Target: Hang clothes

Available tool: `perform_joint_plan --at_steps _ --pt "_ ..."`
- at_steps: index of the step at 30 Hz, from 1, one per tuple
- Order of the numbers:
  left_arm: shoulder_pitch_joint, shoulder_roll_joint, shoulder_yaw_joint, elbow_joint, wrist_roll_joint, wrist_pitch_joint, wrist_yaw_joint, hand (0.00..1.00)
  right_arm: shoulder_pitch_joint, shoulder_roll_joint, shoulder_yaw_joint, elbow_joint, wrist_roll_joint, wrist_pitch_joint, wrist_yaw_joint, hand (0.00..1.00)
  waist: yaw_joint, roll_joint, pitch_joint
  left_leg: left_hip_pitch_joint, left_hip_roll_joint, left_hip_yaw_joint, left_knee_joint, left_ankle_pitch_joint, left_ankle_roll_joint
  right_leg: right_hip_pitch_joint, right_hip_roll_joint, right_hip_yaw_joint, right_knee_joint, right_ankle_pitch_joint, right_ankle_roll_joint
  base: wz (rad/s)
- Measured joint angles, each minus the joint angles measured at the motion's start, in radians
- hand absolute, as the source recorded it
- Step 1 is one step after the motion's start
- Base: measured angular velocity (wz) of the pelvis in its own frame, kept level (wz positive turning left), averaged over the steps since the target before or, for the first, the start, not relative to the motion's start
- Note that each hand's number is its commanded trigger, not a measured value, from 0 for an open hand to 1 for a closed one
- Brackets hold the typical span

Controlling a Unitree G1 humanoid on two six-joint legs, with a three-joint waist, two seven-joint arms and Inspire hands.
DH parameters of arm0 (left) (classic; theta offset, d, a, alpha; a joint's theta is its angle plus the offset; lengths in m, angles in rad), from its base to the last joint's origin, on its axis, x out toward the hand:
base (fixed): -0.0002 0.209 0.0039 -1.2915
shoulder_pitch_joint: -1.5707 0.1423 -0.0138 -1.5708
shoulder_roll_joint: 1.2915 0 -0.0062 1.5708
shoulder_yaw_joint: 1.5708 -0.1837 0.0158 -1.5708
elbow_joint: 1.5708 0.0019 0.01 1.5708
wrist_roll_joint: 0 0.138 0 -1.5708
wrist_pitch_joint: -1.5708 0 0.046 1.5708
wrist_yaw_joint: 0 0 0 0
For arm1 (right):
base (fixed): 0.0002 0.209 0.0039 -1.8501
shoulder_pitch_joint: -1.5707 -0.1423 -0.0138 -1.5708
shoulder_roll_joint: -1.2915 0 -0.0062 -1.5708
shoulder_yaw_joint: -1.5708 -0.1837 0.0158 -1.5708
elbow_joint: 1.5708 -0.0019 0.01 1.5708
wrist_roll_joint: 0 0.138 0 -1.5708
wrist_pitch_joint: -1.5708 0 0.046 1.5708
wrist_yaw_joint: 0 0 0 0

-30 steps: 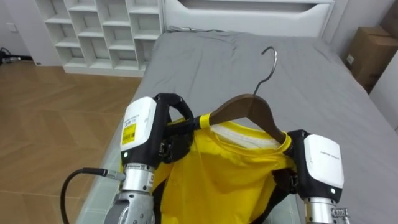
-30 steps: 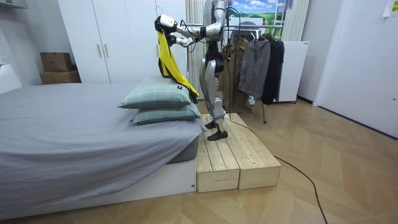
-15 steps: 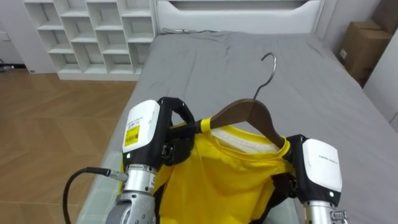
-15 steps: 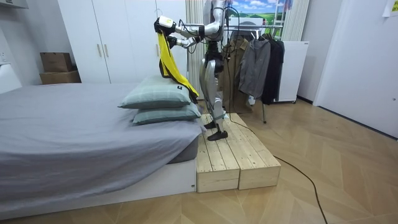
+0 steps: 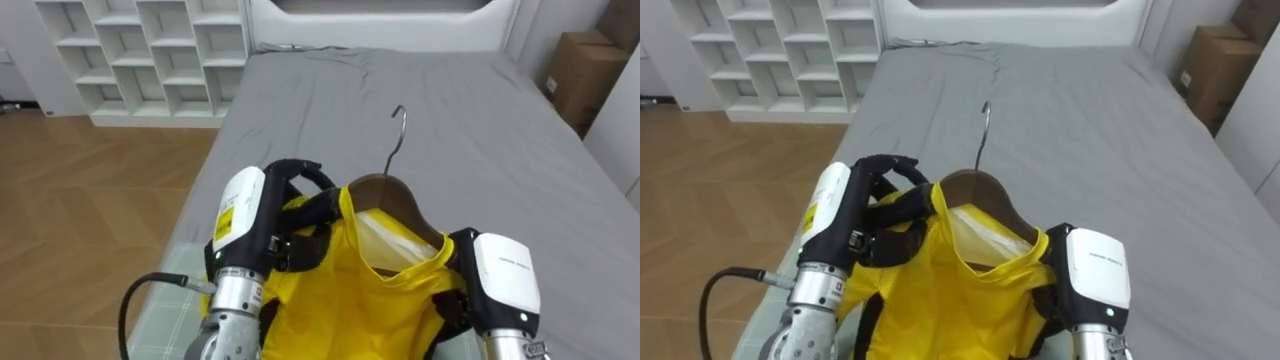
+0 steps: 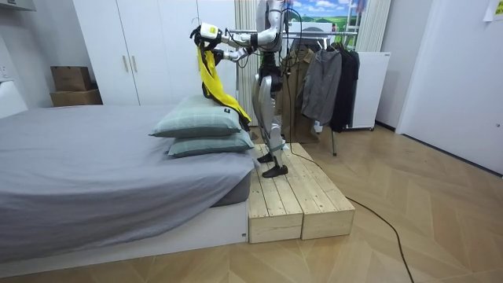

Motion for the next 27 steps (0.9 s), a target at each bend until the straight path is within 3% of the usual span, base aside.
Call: perform_joint_plan --at_steps 8,14,27 --pt "0.002 0.005 0.0 0.005 -0.065 -0.001 -0.007 0.0 0.0 -0.012 -0.003 0.0 0.031 0.019 0.002 1.0 0.013 -0.003 0.001 0.015 0.0 0.009 -0.01 0.0 0.0 0.007 0.0 0.008 0.0 0.0 0.0 -0.03" --pt "0.032 0.03 0.003 0.005 -0.075 -0.001 -0.008 0.0 0.001 -0.044 -0.013 0.0 0.036 0.018 0.012 1.0 0.016 -0.003 0.0007 0.013 0.0 0.009 -0.009 0.0 0.0 0.005 0.001 0.009 -0.001 0.0 0.0 0.0" --pt "0.062 0.032 0.079 0.005 -0.114 -0.013 -0.007 0.0 0.002 -0.048 -0.136 0.0 0.048 -0.014 0.002 1.0 -0.01 -0.004 -0.0016 0.016 0.001 0.009 -0.008 0.0 0.0 0.008 0.001 0.01 0.0 0.0 0.0 0.0"
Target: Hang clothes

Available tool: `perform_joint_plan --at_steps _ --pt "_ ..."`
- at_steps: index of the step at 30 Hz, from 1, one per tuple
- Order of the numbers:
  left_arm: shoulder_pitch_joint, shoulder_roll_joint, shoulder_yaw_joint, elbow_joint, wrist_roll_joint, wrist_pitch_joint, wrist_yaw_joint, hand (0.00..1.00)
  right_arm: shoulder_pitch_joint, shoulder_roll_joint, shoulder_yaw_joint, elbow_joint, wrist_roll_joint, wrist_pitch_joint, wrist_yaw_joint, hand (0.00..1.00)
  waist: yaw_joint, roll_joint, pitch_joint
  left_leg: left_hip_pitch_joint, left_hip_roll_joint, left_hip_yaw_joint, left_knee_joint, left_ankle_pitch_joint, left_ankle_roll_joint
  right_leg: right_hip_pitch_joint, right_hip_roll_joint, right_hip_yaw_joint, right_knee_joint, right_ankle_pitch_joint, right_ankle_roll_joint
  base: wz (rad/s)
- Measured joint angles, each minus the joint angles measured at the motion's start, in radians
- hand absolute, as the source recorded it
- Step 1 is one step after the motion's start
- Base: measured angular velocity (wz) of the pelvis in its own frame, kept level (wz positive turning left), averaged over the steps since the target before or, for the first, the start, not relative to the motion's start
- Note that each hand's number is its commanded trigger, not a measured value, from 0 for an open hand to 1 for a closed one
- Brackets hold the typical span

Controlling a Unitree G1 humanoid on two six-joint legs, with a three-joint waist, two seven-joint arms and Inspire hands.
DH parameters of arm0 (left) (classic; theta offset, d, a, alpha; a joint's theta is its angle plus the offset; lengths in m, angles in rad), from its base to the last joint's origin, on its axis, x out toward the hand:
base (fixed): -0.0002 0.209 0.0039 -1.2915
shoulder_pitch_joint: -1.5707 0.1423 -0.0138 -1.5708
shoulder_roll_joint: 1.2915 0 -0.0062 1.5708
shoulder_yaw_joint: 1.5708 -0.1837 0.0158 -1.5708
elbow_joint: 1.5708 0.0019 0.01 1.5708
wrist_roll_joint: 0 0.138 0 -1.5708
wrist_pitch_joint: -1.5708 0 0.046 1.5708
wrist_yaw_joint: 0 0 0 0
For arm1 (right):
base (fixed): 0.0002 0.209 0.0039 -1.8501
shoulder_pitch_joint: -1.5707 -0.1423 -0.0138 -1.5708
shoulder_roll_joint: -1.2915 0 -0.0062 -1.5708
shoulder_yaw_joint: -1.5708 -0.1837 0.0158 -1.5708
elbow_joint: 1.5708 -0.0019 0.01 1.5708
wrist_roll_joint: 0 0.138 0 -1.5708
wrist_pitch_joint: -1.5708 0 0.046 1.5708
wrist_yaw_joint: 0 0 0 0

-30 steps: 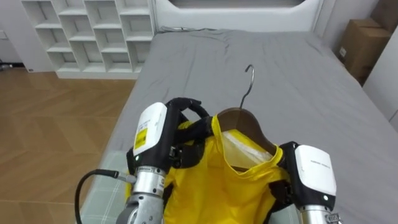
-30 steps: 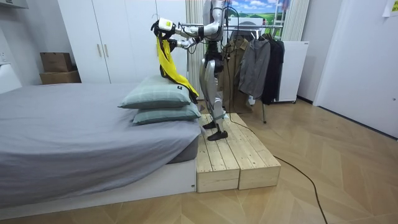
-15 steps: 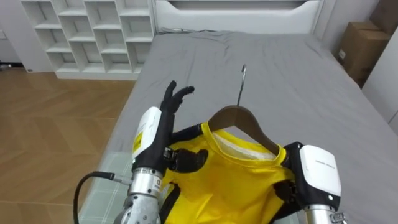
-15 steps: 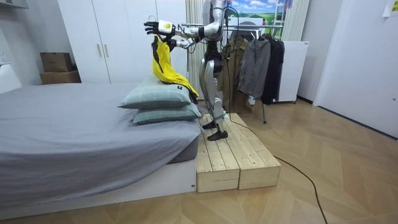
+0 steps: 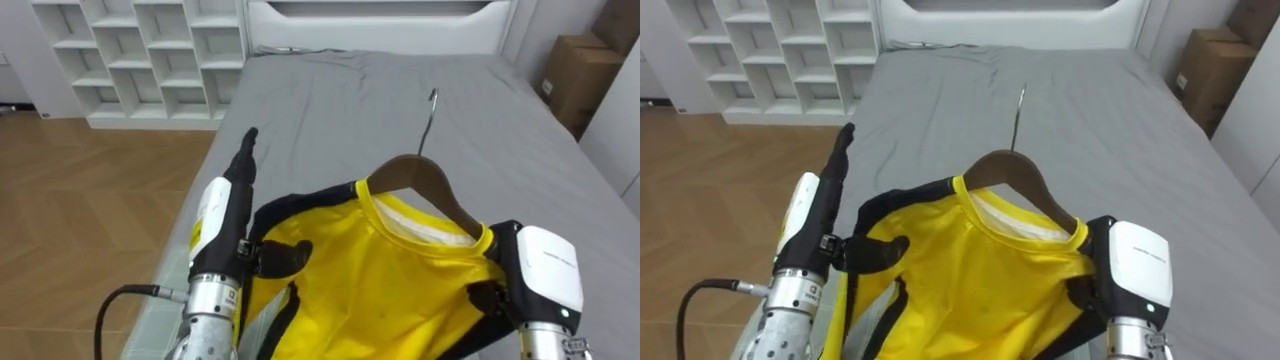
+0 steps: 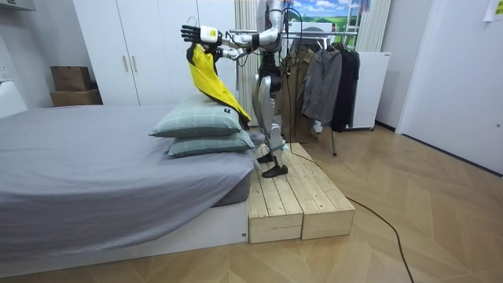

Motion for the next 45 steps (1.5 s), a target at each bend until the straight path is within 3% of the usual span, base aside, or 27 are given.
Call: perform_joint_plan --at_steps 10,16,26,35,40,45 --pt "0.019 0.003 0.003 0.038 0.0 0.0 -0.024 0.0 0.003 -0.013 -0.1 0.001 -0.006 0.0 -0.003 1.0 -0.007 -0.016 -0.0016 0.015 0.003 0.012 -0.002 0.0 0.0 0.007 0.0 0.004 0.003 0.0 0.0 -0.02" --pt "0.046 0.013 0.053 0.039 -0.018 -0.03 -0.024 0.0 0.012 -0.038 -0.106 -0.006 -0.014 -0.015 -0.014 1.0 -0.007 -0.027 -0.0042 0.013 0.007 0.027 0.0 0.0 0.0 -0.004 0.0 0.012 0.015 0.0 0.0 -0.07" --pt "0.06 0.016 0.088 0.06 -0.054 -0.037 -0.043 0.0 0.067 -0.041 -0.108 -0.113 -0.015 -0.026 -0.025 1.0 0.005 -0.033 -0.0082 0.002 0.004 0.018 0.01 0.0 0.0 -0.007 -0.001 0.001 0.017 0.0 0.0 0.03" --pt "0.118 0.017 0.116 0.07 -0.137 -0.046 -0.088 0.0 0.069 -0.041 -0.105 -0.114 -0.021 -0.026 -0.025 1.0 0.005 -0.053 -0.0047 -0.003 0.007 0.023 0.009 0.0 0.0 -0.01 -0.001 0.001 0.018 0.0 0.0 0.0" --pt "0.142 0.017 0.116 0.128 -0.25 -0.05 -0.132 0.0 0.121 -0.037 -0.084 -0.113 -0.008 -0.025 -0.034 1.0 0.009 -0.064 -0.0008 -0.031 0.016 0.035 0.026 -0.002 0.001 -0.039 -0.007 0.001 0.035 0.0 0.001 0.0" --pt "0.158 0.016 0.116 0.168 -0.253 -0.051 -0.173 0.0 0.169 -0.027 -0.066 -0.106 0.003 -0.023 -0.034 1.0 0.011 -0.072 0.0035 -0.047 0.019 0.053 0.04 -0.006 0.008 -0.048 -0.008 0.004 0.037 0.001 0.002 -0.03"
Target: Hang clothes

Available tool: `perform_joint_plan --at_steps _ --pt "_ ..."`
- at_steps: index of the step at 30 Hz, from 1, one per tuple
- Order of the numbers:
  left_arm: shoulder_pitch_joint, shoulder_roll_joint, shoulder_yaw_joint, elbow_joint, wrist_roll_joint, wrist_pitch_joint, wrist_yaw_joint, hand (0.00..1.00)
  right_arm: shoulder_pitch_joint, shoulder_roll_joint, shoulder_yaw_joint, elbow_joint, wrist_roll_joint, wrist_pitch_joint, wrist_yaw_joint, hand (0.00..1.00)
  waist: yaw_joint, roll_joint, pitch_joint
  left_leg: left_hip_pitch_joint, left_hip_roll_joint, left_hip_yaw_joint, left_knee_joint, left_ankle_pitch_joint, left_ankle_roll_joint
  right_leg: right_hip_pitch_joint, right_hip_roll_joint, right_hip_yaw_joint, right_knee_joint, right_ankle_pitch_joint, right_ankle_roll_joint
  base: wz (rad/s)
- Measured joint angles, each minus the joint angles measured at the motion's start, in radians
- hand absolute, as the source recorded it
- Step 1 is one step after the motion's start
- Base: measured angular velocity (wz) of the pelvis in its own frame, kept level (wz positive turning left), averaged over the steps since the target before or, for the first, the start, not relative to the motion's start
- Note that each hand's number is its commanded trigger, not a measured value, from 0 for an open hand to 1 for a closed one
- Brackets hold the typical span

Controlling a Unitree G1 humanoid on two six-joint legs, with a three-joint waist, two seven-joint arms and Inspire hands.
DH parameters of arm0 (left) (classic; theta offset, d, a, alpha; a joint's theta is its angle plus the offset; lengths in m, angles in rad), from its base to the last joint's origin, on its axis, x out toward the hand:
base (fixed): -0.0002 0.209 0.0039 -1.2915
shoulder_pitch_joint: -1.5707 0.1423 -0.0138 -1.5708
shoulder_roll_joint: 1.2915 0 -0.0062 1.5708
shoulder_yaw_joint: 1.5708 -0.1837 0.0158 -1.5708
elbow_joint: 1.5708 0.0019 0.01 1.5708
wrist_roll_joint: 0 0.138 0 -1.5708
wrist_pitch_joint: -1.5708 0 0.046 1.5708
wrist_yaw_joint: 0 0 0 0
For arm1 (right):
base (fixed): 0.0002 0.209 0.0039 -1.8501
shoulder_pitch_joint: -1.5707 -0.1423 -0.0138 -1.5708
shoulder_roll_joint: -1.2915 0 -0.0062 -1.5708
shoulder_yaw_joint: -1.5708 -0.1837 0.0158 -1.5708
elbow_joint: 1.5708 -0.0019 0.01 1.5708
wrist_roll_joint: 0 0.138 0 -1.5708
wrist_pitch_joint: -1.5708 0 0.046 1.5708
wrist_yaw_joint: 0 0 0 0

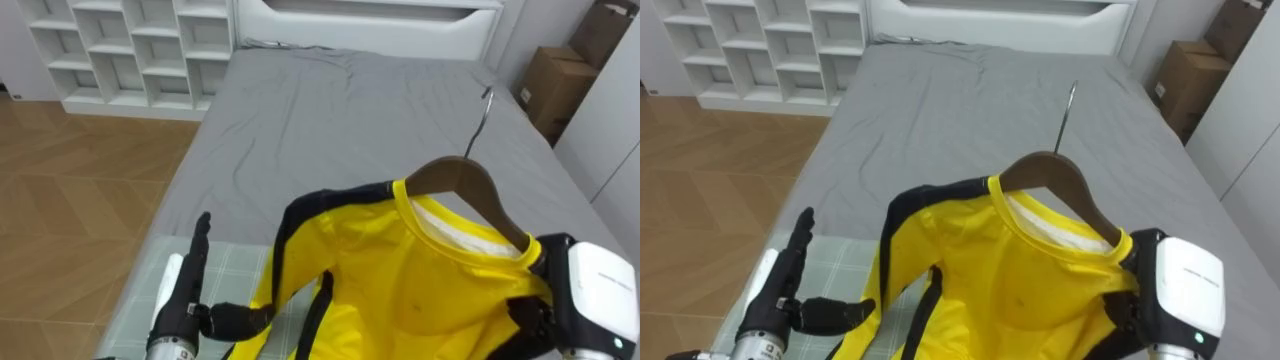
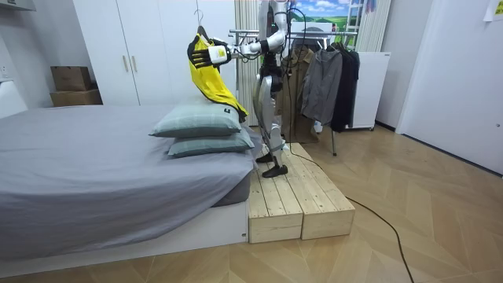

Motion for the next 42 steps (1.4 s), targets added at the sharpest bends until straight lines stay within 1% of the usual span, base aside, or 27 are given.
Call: perform_joint_plan --at_steps 5,7,8,9,10,11,12,13,14,15,16,17,20,22,24,26,27,29,30,31,32,33,34,35,37,40,42 --pt "0.01 -0.004 0.001 0.052 -0.001 -0.006 -0.024 0.0 0.011 0.001 0.007 0.0 0.023 0.0 0.028 1.0 0.031 -0.009 0.0012 -0.035 0.027 0.087 0.039 -0.019 0.004 -0.08 0.01 0.031 0.052 0.004 0.004 -0.43" --pt "0.01 -0.005 0.007 0.081 0.0 -0.006 -0.023 0.0 0.014 0.002 0.007 0.0 0.026 0.0 0.037 1.0 0.048 -0.008 0.001 -0.031 0.054 0.183 0.053 -0.043 0.002 -0.121 0.017 0.03 0.074 0.009 0.005 -0.78" --pt "0.01 -0.005 0.012 0.085 0.0 -0.006 -0.022 0.0 0.014 0.002 0.007 0.0 0.025 -0.001 0.039 1.0 0.052 -0.009 0.0014 -0.025 0.061 0.212 0.052 -0.05 0.001 -0.133 0.014 0.006 0.077 0.011 0.004 -1.08" --pt "0.011 -0.004 0.022 0.088 0.002 -0.006 -0.018 0.0 0.012 0.002 0.009 0.0 0.024 -0.006 0.044 1.0 0.062 -0.011 0.0019 -0.018 0.077 0.27 0.058 -0.057 0.0 -0.16 0.002 -0.075 0.094 0.022 -0.004 -1.49" --pt "0.011 -0.004 0.025 0.088 0.003 -0.006 -0.013 0.0 0.008 0.002 0.009 0.0 0.02 -0.011 0.044 1.0 0.079 -0.012 0.0024 -0.009 0.095 0.346 0.075 -0.07 -0.001 -0.187 -0.017 -0.196 0.106 0.036 -0.022 -1.62" --pt "0.01 0.0 0.035 0.088 0.002 -0.005 -0.011 0.0 0.006 0.002 0.01 0.002 0.016 -0.013 0.043 1.0 0.083 -0.009 0.0037 -0.006 0.107 0.381 0.089 -0.079 -0.001 -0.194 -0.03 -0.257 0.109 0.042 -0.032 -1.81" --pt "0.009 -0.002 0.041 0.088 -0.002 -0.006 -0.01 0.0 0.005 0.002 0.01 0.004 0.006 -0.015 0.043 1.0 0.095 -0.002 0.0066 0.005 0.131 0.454 0.112 -0.104 -0.007 -0.208 -0.054 -0.382 0.122 0.051 -0.045 -1.78" --pt "0.009 -0.002 0.042 0.089 -0.005 -0.005 -0.008 0.0 0.006 0.002 0.014 0.011 -0.007 -0.015 0.043 1.0 0.098 0.005 0.0085 0.023 0.157 0.516 0.141 -0.132 -0.013 -0.215 -0.075 -0.48 0.149 0.05 -0.043 -1.67" --pt "0.007 -0.001 0.041 0.088 -0.007 -0.005 -0.008 0.0 0.007 0.002 0.015 0.017 -0.009 -0.016 0.043 1.0 0.096 0.007 0.0093 0.027 0.168 0.538 0.158 -0.145 -0.015 -0.221 -0.088 -0.51 0.176 0.041 -0.032 -1.31" --pt "-0.005 -0.003 0.042 0.088 -0.025 -0.005 -0.011 0.0 0.006 0.004 0.014 0.034 -0.005 -0.017 0.043 1.0 0.083 0.004 0.0102 0.03 0.179 0.581 0.185 -0.171 -0.019 -0.25 -0.124 -0.541 0.251 0.012 -0.014 -1.01" --pt "-0.014 -0.012 0.044 0.089 -0.044 -0.005 -0.011 0.0 0.006 0.004 0.013 0.044 -0.006 -0.015 0.043 1.0 0.074 0.001 0.0095 0.042 0.18 0.627 0.203 -0.189 -0.025 -0.276 -0.164 -0.548 0.305 -0.006 -0.018 -1.03" --pt "-0.017 -0.017 0.047 0.092 -0.049 -0.005 -0.012 0.0 0.005 0.004 0.013 0.044 -0.006 -0.016 0.043 1.0 0.074 0.001 0.0089 0.052 0.183 0.652 0.211 -0.196 -0.03 -0.282 -0.176 -0.552 0.319 -0.01 -0.021 -1.14" --pt "-0.037 -0.026 0.048 0.125 -0.083 -0.005 -0.018 0.0 0.005 0.004 0.013 0.045 -0.01 -0.017 0.044 1.0 0.037 0.022 0.011 0.083 0.213 0.715 0.257 -0.229 -0.057 -0.297 -0.147 -0.53 0.326 -0.022 -0.042 -0.78" --pt "-0.036 -0.027 0.047 0.128 -0.098 -0.004 -0.022 0.0 0.005 0.004 0.012 0.045 -0.024 -0.018 0.044 1.0 0.014 0.031 0.0134 0.099 0.229 0.744 0.286 -0.238 -0.072 -0.31 -0.104 -0.464 0.323 -0.036 -0.101 -0.67" --pt "-0.036 -0.029 0.047 0.129 -0.112 -0.004 -0.02 0.0 0.005 0.008 0.013 0.045 -0.042 -0.018 0.044 1.0 0.009 0.044 0.0115 0.113 0.255 0.738 0.327 -0.247 -0.087 -0.304 -0.067 -0.429 0.322 -0.048 -0.113 -0.78" --pt "-0.036 -0.028 0.046 0.128 -0.13 -0.004 -0.017 0.0 0.004 0.015 0.016 0.045 -0.055 -0.029 0.044 1.0 0.004 0.049 0.0103 0.103 0.293 0.664 0.434 -0.243 -0.08 -0.292 -0.032 -0.394 0.329 -0.062 -0.123 -0.85" --pt "-0.036 -0.029 0.044 0.128 -0.141 -0.004 -0.016 0.0 0.002 0.017 0.016 0.044 -0.067 -0.039 0.044 1.0 0.005 0.057 0.0062 0.083 0.32 0.608 0.516 -0.229 -0.06 -0.285 -0.015 -0.38 0.341 -0.074 -0.135 -0.91" --pt "-0.035 -0.032 0.041 0.137 -0.139 -0.004 -0.013 0.0 -0.004 0.032 0.016 0.043 -0.1 -0.042 0.044 1.0 0.002 0.057 0.0066 0.062 0.338 0.538 0.622 -0.166 -0.033 -0.267 0.011 -0.321 0.356 -0.088 -0.141 -0.93" --pt "-0.033 -0.035 0.039 0.147 -0.138 -0.005 -0.012 0.0 -0.006 0.042 0.017 0.042 -0.131 -0.044 0.043 1.0 0.008 0.055 0.0059 0.044 0.339 0.476 0.673 -0.11 -0.027 -0.25 0.019 -0.283 0.358 -0.1 -0.142 -0.85" --pt "-0.035 -0.042 0.036 0.148 -0.139 -0.008 -0.014 0.0 -0.006 0.042 0.019 0.03 -0.145 -0.044 0.043 1.0 0.004 0.05 0.0067 0.021 0.305 0.409 0.682 -0.106 -0.028 -0.249 0.027 -0.23 0.364 -0.11 -0.134 -0.79" --pt "-0.036 -0.048 0.036 0.148 -0.139 -0.011 -0.015 0.0 -0.007 0.04 0.019 0.026 -0.146 -0.044 0.043 1.0 0.003 0.048 0.0059 0.007 0.288 0.383 0.673 -0.114 -0.031 -0.251 0.027 -0.213 0.363 -0.11 -0.133 -0.77" --pt "-0.04 -0.055 0.036 0.149 -0.136 -0.023 -0.014 0.0 -0.021 0.039 0.019 0.024 -0.156 -0.044 0.041 1.0 0.005 0.042 0.007 -0.018 0.246 0.342 0.644 -0.129 -0.041 -0.263 0.028 -0.175 0.36 -0.106 -0.13 -0.8" --pt "-0.04 -0.065 0.034 0.149 -0.122 -0.025 -0.014 0.0 -0.034 0.039 0.021 0.024 -0.168 -0.044 0.04 1.0 0.01 0.041 0.0074 -0.035 0.197 0.283 0.584 -0.141 -0.047 -0.267 0.033 -0.138 0.34 -0.09 -0.129 -0.87" --pt "-0.039 -0.071 0.033 0.148 -0.119 -0.025 -0.014 0.0 -0.037 0.038 0.023 0.023 -0.17 -0.046 0.04 1.0 0.016 0.041 0.0069 -0.038 0.172 0.254 0.544 -0.146 -0.045 -0.267 0.038 -0.117 0.326 -0.079 -0.129 -0.94" --pt "-0.038 -0.079 0.027 0.14 -0.115 -0.028 -0.011 0.0 -0.047 0.038 0.035 0.015 -0.17 -0.056 0.04 1.0 0.026 0.051 0.0033 -0.043 0.106 0.138 0.358 -0.148 -0.052 -0.268 0.06 -0.043 0.269 -0.036 -0.128 -0.96" --pt "-0.038 -0.078 0.027 0.139 -0.109 -0.047 0.009 0.0 -0.061 0.031 0.05 -0.002 -0.171 -0.077 0.036 1.0 0.031 0.074 -0.0037 -0.023 0.05 0.071 0.167 -0.136 -0.071 -0.281 0.081 0.043 0.231 -0.001 -0.12 -0.88" --pt "-0.045 -0.077 0.027 0.139 -0.108 -0.067 0.01 0.0 -0.065 0.029 0.054 -0.002 -0.171 -0.077 0.029 1.0 0.02 0.077 -0.0056 -0.005 0.03 0.057 0.103 -0.124 -0.073 -0.278 0.084 0.068 0.22 0.009 -0.114 -0.48"
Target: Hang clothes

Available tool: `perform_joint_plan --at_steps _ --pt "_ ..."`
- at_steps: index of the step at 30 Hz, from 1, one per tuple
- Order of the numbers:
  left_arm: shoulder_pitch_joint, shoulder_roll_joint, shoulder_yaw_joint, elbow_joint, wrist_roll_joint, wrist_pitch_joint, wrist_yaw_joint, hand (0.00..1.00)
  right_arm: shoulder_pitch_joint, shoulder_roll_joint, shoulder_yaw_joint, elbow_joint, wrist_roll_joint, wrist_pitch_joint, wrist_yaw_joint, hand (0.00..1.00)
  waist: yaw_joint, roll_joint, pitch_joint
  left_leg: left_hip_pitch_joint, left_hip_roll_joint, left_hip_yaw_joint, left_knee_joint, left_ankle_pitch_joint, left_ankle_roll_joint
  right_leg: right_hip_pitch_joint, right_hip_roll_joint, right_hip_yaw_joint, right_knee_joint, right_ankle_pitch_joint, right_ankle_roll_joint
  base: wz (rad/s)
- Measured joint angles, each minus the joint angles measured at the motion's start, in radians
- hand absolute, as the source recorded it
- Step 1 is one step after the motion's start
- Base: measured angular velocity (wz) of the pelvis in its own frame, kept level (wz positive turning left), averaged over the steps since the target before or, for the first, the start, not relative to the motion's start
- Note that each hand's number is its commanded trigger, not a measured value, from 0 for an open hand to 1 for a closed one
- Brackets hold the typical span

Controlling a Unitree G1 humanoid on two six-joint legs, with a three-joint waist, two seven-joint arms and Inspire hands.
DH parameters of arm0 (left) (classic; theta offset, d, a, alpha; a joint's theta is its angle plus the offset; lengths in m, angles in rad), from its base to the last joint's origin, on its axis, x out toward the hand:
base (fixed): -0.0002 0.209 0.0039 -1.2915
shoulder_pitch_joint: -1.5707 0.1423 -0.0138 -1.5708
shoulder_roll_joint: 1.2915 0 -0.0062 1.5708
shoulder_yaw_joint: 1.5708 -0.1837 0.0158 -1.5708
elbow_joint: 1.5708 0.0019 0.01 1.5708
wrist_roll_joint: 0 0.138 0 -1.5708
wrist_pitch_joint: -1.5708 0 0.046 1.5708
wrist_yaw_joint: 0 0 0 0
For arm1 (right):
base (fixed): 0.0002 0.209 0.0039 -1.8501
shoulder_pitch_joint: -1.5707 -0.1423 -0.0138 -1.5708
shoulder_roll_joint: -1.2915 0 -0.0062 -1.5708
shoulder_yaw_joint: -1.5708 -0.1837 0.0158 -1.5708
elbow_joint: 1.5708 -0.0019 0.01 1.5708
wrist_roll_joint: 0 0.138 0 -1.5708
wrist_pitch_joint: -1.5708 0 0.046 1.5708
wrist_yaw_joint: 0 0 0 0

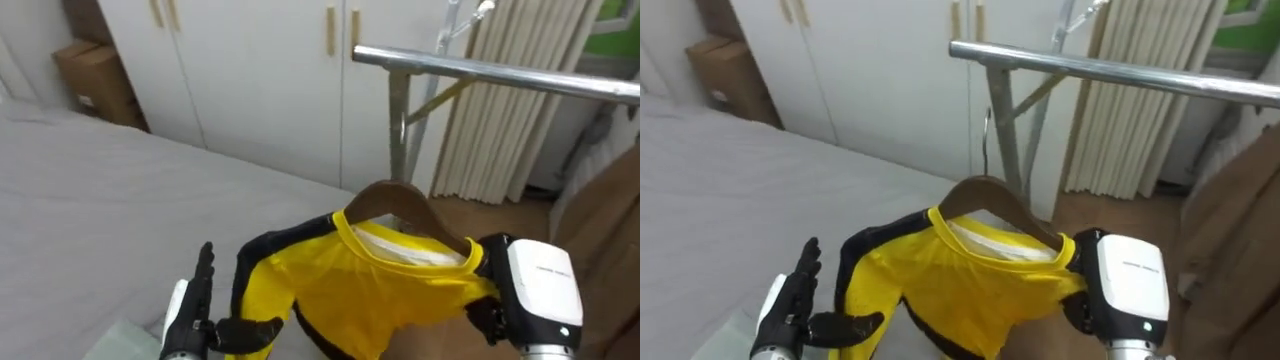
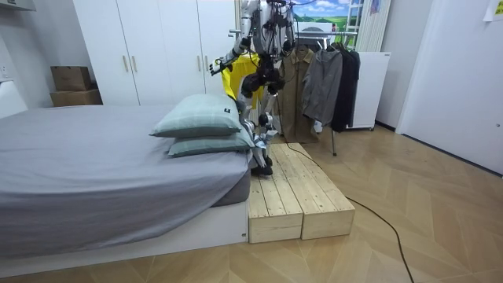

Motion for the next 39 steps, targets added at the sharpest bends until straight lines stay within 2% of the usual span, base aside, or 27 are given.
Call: perform_joint_plan --at_steps 1,2,3,5,7,10,14,16,18,21,24,27,28,30,39 --pt "-0.001 0.0 0.0 -0.001 0.0 -0.007 0.0 0.0 -0.001 -0.001 0.0 0.0 0.0 0.0 -0.002 1.0 -0.003 0.002 -0.0002 0.008 -0.003 -0.004 -0.017 0.013 -0.006 0.001 0.004 0.007 0.0 0.002 0.002 -0.42" --pt "-0.002 0.0 -0.001 -0.001 0.0 -0.02 0.0 0.0 -0.003 -0.002 -0.001 0.0 0.0 0.0 -0.01 1.0 -0.005 0.008 -0.0013 0.024 -0.003 -0.009 -0.048 0.058 0.001 0.002 0.015 0.018 0.0 0.004 0.005 -0.43" --pt "-0.002 0.0 -0.001 -0.002 0.0 -0.024 0.0 0.0 -0.004 -0.001 -0.001 0.0 0.0 0.0 -0.012 1.0 -0.007 0.009 -0.0014 0.045 -0.005 -0.007 -0.073 0.068 0.007 0.002 0.027 0.034 0.001 0.007 0.01 -0.56" --pt "-0.002 0.001 -0.001 -0.001 0.001 -0.024 0.0 0.0 -0.008 -0.002 -0.001 -0.006 -0.002 -0.001 -0.013 1.0 -0.012 0.009 -0.0004 0.062 -0.015 0.004 -0.092 0.067 0.009 -0.001 0.037 0.06 -0.002 0.013 0.018 -0.46" --pt "0.0 0.007 -0.001 0.0 0.002 -0.024 -0.001 0.0 -0.008 -0.004 -0.001 -0.01 0.0 -0.001 -0.013 1.0 -0.015 0.008 0.0007 0.066 -0.014 0.054 -0.093 0.066 0.011 0.0 0.047 0.091 -0.017 0.029 0.028 -0.43" --pt "0.0 0.019 0.004 0.005 0.002 -0.025 -0.004 0.0 -0.009 -0.005 -0.001 -0.012 -0.001 0.0 -0.01 1.0 -0.029 0.007 0.0029 0.067 -0.01 0.092 -0.1 0.063 0.023 -0.005 0.058 0.111 -0.034 0.047 0.037 -0.27" --pt "0.001 0.02 0.015 0.027 0.002 -0.025 -0.008 0.0 -0.009 -0.008 0.001 -0.013 -0.001 0.002 -0.007 1.0 -0.023 0.004 0.0058 0.063 -0.01 0.134 -0.112 0.059 0.029 -0.027 0.077 0.158 -0.034 0.064 0.046 -0.42" --pt "0.001 0.016 0.014 0.028 0.002 -0.025 -0.013 0.0 -0.009 -0.008 0.005 -0.013 -0.001 0.003 -0.007 1.0 -0.018 0.003 0.0066 0.062 -0.01 0.16 -0.122 0.059 0.032 -0.035 0.09 0.188 -0.043 0.074 0.06 -0.4" --pt "0.0 0.017 0.014 0.029 0.002 -0.025 -0.014 0.0 -0.011 -0.008 0.015 -0.013 0.0 0.005 -0.007 1.0 -0.013 0.001 0.0074 0.061 -0.008 0.16 -0.123 0.059 0.034 -0.035 0.099 0.207 -0.056 0.086 0.066 -0.32" --pt "0.004 0.019 0.014 0.03 0.001 -0.025 -0.03 0.0 -0.01 -0.009 0.028 -0.024 0.003 0.028 0.005 1.0 -0.028 -0.006 0.0093 0.048 -0.002 0.161 -0.121 0.059 0.035 -0.035 0.103 0.208 -0.085 0.109 0.068 -0.07" --pt "0.006 0.019 0.014 0.03 0.001 -0.022 -0.047 0.0 -0.01 -0.01 0.029 -0.065 -0.001 0.043 0.014 1.0 -0.03 -0.009 0.0073 0.037 0.005 0.166 -0.122 0.059 0.035 -0.03 0.11 0.22 -0.128 0.139 0.072 -0.11" --pt "0.007 0.019 0.013 0.03 0.002 -0.022 -0.054 0.0 -0.009 -0.016 0.029 -0.105 -0.001 0.044 0.014 1.0 -0.031 -0.01 0.0066 0.032 0.011 0.166 -0.124 0.059 0.035 -0.018 0.115 0.229 -0.16 0.165 0.067 -0.08" --pt "0.007 0.019 0.014 0.03 0.002 -0.022 -0.054 0.0 -0.009 -0.017 0.029 -0.11 -0.001 0.044 0.014 1.0 -0.03 -0.012 0.004 0.033 0.013 0.166 -0.123 0.059 0.035 -0.011 0.116 0.23 -0.174 0.174 0.063 -0.05" --pt "0.006 0.02 0.014 0.028 0.001 -0.022 -0.054 0.0 -0.009 -0.017 0.03 -0.113 0.0 0.044 0.014 1.0 -0.03 -0.015 0.0022 0.036 0.015 0.167 -0.123 0.06 0.034 -0.004 0.117 0.231 -0.183 0.185 0.052 0.0" --pt "0.012 0.019 0.013 0.028 0.002 -0.018 -0.056 0.0 -0.009 -0.016 0.03 -0.114 0.0 0.045 0.015 1.0 -0.031 -0.02 0.0017 0.064 0.018 0.174 -0.132 0.061 0.034 0.026 0.118 0.231 -0.21 0.19 0.059 -0.01"
